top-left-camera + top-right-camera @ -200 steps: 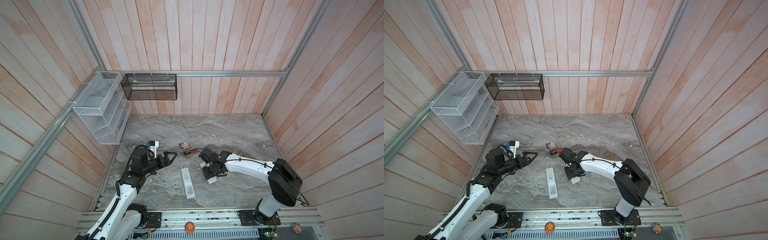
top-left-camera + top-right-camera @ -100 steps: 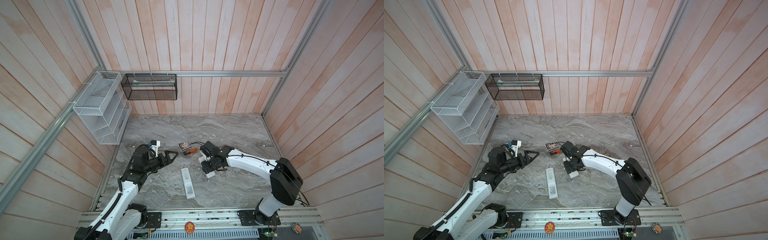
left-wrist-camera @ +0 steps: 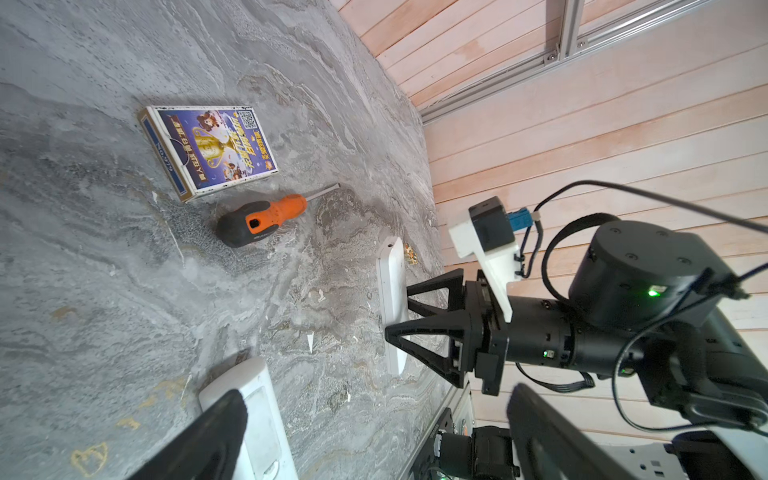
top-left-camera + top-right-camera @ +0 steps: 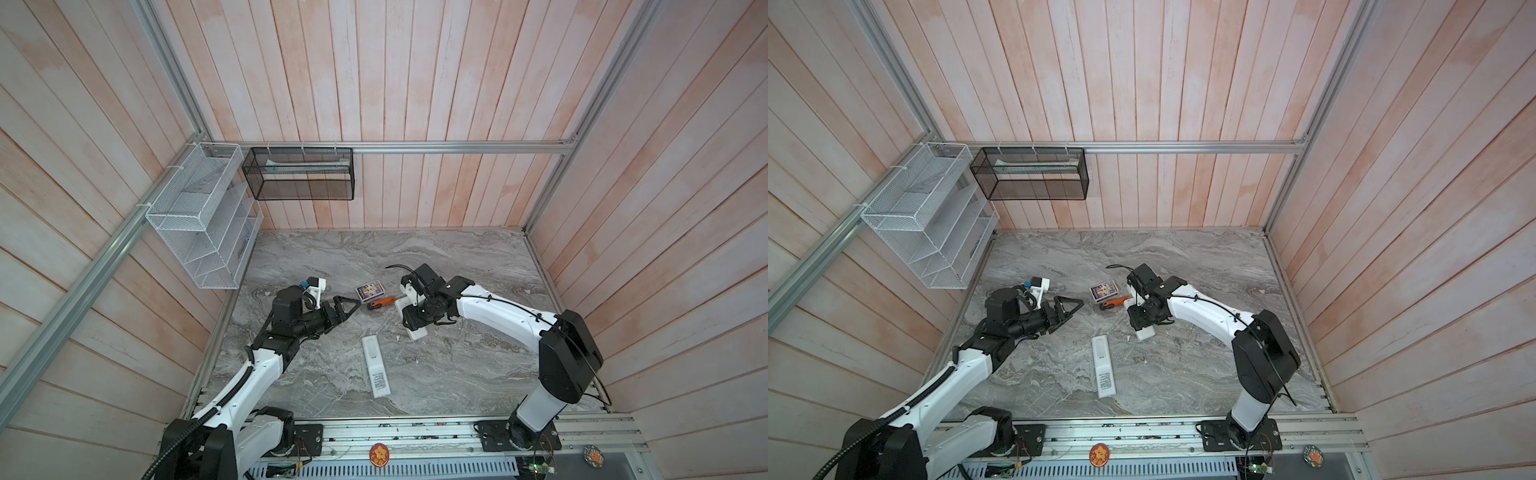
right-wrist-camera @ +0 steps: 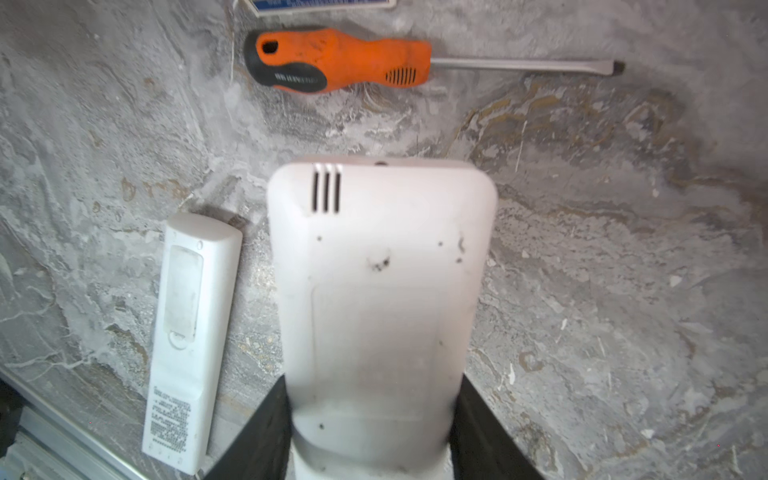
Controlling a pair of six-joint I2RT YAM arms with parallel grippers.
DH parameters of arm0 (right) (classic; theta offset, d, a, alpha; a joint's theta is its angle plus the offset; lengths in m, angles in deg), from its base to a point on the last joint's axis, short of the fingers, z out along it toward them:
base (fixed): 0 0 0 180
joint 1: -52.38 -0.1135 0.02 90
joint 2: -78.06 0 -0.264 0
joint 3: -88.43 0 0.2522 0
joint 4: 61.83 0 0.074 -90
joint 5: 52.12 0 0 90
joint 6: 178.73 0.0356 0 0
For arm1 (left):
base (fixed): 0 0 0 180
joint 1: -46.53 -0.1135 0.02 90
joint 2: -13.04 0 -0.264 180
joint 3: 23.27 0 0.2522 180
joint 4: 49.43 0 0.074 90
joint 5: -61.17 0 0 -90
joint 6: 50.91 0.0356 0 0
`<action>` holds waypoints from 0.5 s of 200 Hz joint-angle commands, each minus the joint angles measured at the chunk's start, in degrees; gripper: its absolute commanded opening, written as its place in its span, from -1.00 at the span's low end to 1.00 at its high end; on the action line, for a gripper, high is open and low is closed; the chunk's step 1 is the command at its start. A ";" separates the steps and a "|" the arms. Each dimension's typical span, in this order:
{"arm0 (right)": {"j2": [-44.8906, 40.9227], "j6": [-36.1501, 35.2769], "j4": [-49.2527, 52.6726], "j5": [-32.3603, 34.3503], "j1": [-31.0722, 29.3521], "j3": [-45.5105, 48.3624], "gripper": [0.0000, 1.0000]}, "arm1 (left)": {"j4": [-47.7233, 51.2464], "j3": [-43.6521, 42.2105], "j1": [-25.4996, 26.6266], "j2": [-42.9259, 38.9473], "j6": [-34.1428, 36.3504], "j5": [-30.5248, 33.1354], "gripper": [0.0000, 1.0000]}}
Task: Unload the batteries from the remote control
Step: 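Carry the remote toward the left gripper while the left gripper reaches toward it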
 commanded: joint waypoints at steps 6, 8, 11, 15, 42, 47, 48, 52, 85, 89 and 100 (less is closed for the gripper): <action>1.89 -2.80 1.03 -2.23 0.67 -2.90 0.06 | -8.31 1.04 0.21 3.25 -3.17 -3.16 0.99; 1.94 -2.91 1.10 -2.21 0.73 -3.00 0.06 | -8.73 1.05 0.24 3.59 -3.38 -3.33 0.99; 2.03 -3.08 1.12 -2.44 0.81 -3.16 0.06 | -9.51 1.04 0.23 3.97 -3.62 -3.49 0.99; 1.98 -3.24 1.11 -2.56 0.92 -3.38 0.06 | -10.50 1.12 0.30 4.42 -4.09 -3.73 1.00; 2.13 -4.08 1.52 -3.76 1.65 -5.11 0.05 | -13.60 3.20 1.57 8.96 -4.55 -4.11 1.00; 2.13 -4.25 1.63 -4.02 1.73 -5.34 0.05 | -13.59 3.85 1.83 9.83 -4.23 -3.98 1.00; 2.09 -4.30 1.68 -4.14 1.73 -5.43 0.05 | -13.59 3.95 1.96 10.05 -4.16 -3.96 1.00; 2.04 -4.39 1.75 -4.27 1.75 -5.68 0.05 | -13.69 4.53 2.25 10.84 -3.96 -4.03 1.00; 1.76 -4.70 2.56 -5.68 1.83 -7.76 0.04 | -15.12 7.93 4.78 16.83 -3.16 -4.15 1.00; 1.69 -4.66 2.62 -5.71 1.83 -8.12 0.03 | -15.39 8.24 5.03 17.33 -3.18 -4.12 1.00; 1.43 -4.32 2.89 -6.08 1.83 -8.70 0.03 | -15.60 9.06 5.64 18.52 -2.87 -3.98 1.00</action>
